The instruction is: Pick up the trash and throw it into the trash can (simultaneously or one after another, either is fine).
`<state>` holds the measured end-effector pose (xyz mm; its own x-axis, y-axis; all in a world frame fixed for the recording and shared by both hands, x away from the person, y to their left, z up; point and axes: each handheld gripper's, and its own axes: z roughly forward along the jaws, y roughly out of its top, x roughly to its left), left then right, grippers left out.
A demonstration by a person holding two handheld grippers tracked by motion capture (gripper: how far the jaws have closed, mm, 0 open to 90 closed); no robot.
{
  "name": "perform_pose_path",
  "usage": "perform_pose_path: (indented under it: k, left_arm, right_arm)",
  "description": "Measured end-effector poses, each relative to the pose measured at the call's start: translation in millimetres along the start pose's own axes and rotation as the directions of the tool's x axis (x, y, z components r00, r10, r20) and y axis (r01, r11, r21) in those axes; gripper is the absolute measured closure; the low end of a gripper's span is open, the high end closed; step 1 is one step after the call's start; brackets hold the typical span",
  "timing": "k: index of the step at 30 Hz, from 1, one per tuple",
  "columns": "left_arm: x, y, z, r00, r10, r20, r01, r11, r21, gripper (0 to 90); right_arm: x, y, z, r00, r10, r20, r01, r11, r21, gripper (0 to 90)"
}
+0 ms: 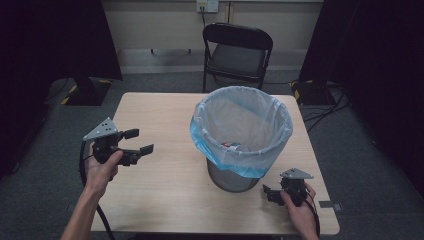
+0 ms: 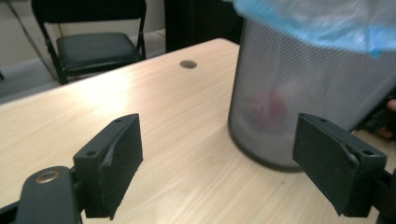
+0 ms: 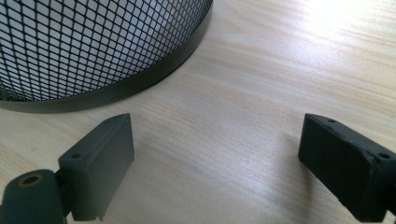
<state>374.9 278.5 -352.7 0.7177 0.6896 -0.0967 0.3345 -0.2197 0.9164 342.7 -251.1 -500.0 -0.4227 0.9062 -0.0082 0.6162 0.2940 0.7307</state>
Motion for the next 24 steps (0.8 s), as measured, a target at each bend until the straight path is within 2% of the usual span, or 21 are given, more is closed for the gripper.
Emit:
perform_pose_path:
  k: [2,9,14,19,24]
  left_arm:
    - [1.5,-6.7,0.9,0.9997,-0.004,-0.025,0.004,1.0,0.009,17.5]
    - [3.8,-30.5,3.3,0.9983,-0.03,-0.05,0.033,0.9985,0.045,17.4]
    - [6.7,-52.1,3.9,0.9962,-0.063,-0.061,0.068,0.9944,0.082,17.4]
    - [8.2,-67.3,4.9,0.9942,-0.07,-0.082,0.081,0.9878,0.133,16.9]
    - [11.0,-81.8,4.0,0.9904,-0.089,-0.106,0.105,0.9823,0.155,16.9]
  right_arm:
    - [0.0,0.0,0.0,1.0,0.0,0.0,0.0,1.0,0.0,9.8]
    - [0.0,0.0,0.0,1.0,0.0,0.0,0.0,1.0,0.0,9.8]
    - [0.0,0.0,0.0,1.0,0.0,0.0,0.0,1.0,0.0,9.8]
    - [0.0,0.0,0.0,1.0,0.0,0.0,0.0,1.0,0.0,9.8]
    - [0.0,0.0,0.0,1.0,0.0,0.0,0.0,1.0,0.0,9.8]
